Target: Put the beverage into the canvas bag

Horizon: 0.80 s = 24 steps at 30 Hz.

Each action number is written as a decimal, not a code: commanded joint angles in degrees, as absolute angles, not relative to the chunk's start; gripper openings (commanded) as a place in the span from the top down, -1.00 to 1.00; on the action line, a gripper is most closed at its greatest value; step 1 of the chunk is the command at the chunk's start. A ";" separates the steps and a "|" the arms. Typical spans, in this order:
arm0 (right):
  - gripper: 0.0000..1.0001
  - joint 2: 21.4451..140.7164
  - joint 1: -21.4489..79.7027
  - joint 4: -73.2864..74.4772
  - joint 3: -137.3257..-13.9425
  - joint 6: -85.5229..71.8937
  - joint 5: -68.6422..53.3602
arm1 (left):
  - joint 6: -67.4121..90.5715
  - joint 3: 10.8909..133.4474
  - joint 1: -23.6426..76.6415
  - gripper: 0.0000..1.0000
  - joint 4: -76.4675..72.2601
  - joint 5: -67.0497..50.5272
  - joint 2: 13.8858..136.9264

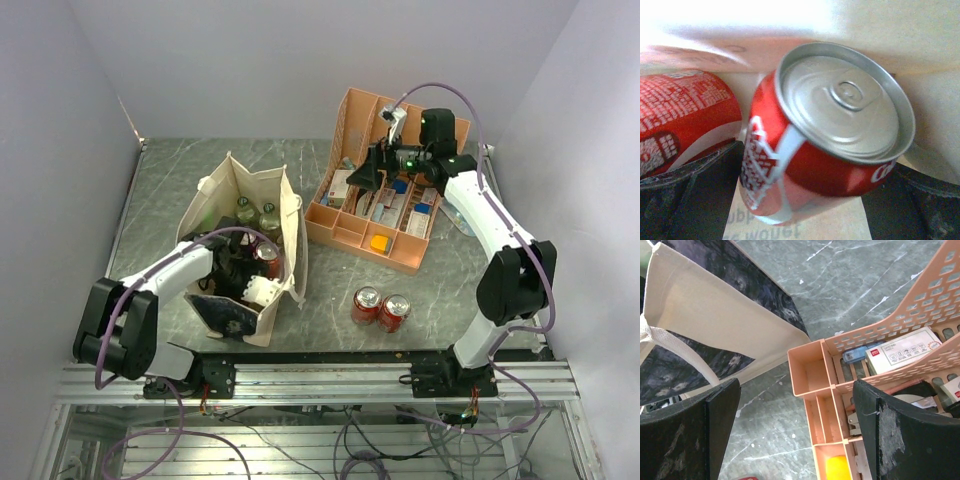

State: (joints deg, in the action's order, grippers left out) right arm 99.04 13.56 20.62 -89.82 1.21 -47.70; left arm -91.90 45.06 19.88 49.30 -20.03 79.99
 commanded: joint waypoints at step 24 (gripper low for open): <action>-0.88 90.57 16.00 24.89 -84.79 7.12 -42.63 | -81.55 40.89 23.29 0.81 51.79 -15.58 72.10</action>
State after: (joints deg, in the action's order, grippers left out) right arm 92.36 15.73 24.73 -85.49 6.22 -43.38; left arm -83.26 39.88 22.68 44.40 -15.18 77.71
